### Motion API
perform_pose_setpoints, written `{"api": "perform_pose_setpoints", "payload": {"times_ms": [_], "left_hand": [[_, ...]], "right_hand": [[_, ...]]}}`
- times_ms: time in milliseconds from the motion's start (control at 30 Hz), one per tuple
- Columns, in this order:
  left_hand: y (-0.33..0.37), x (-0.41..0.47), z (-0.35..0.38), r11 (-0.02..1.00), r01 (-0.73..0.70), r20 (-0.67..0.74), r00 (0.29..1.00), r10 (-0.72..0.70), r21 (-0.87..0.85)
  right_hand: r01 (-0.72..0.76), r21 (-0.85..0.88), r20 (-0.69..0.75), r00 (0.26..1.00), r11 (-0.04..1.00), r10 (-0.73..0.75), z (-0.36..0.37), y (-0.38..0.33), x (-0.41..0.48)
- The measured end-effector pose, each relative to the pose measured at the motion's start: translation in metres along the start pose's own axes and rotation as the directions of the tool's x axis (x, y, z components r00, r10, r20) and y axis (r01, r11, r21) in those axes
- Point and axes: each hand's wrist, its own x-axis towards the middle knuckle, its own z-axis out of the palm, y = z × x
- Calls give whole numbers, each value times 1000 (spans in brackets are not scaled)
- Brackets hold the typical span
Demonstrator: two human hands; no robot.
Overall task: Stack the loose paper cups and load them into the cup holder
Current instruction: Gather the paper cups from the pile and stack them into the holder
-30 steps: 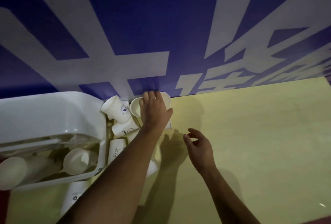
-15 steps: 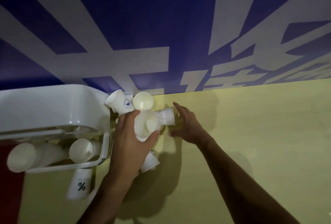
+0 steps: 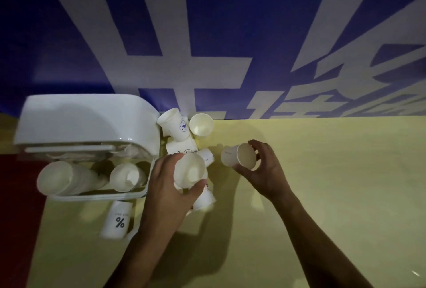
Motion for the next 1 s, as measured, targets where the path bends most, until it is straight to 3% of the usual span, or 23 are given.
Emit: {"api": "perform_pose_setpoints", "payload": {"times_ms": [233, 533, 733, 1000], "left_hand": [[-34, -18, -50, 998, -43, 69, 997, 46, -45], [-121, -45, -149, 999, -6, 67, 998, 9, -35], [-160, -55, -189, 998, 38, 43, 998, -36, -59], [-185, -56, -210, 997, 26, 24, 999, -24, -73]], "right_hand": [[-9, 102, -89, 996, 995, 18, 18, -94, -54], [53, 223, -83, 996, 973, -35, 114, -190, -83], [134, 188, -82, 989, 973, -120, 164, -227, -73], [182, -23, 2, 983, 983, -182, 206, -215, -58]]}}
